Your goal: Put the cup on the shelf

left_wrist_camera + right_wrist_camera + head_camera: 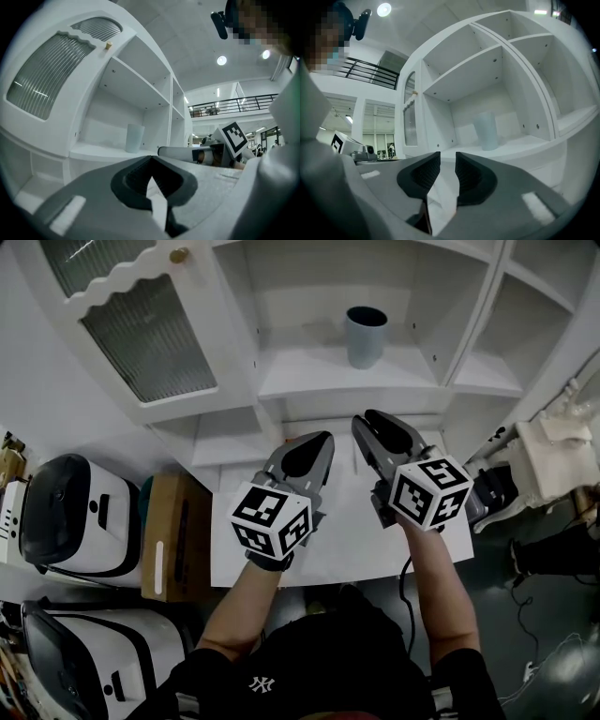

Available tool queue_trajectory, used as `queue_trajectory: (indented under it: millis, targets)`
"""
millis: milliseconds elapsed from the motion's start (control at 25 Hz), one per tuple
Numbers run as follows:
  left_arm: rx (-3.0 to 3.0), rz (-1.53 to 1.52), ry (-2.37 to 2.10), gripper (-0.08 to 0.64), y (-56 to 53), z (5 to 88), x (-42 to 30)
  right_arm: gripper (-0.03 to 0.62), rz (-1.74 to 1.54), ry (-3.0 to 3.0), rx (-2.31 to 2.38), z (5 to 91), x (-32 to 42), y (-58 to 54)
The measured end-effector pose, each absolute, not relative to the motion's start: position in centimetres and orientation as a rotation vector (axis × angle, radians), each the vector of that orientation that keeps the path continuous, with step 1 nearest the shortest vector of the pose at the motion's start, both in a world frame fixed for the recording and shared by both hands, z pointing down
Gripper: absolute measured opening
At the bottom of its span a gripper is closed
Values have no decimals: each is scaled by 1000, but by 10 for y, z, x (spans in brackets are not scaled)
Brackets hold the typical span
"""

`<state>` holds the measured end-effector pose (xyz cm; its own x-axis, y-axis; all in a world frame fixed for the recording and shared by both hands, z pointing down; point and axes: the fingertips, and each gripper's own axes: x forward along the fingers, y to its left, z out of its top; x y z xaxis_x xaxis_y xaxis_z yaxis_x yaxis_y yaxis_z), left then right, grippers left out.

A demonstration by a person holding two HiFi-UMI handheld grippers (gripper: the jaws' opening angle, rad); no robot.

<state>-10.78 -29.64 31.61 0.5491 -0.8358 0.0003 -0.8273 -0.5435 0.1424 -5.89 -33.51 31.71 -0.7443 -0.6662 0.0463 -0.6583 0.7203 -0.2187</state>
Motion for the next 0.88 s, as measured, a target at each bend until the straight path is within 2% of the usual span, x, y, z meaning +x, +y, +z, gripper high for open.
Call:
queue_trajectory:
  millis: [880]
  targets:
    - [2687, -111, -1380, 0, -234, 313, -106, 27, -330, 2820, -1170, 327, -49, -254]
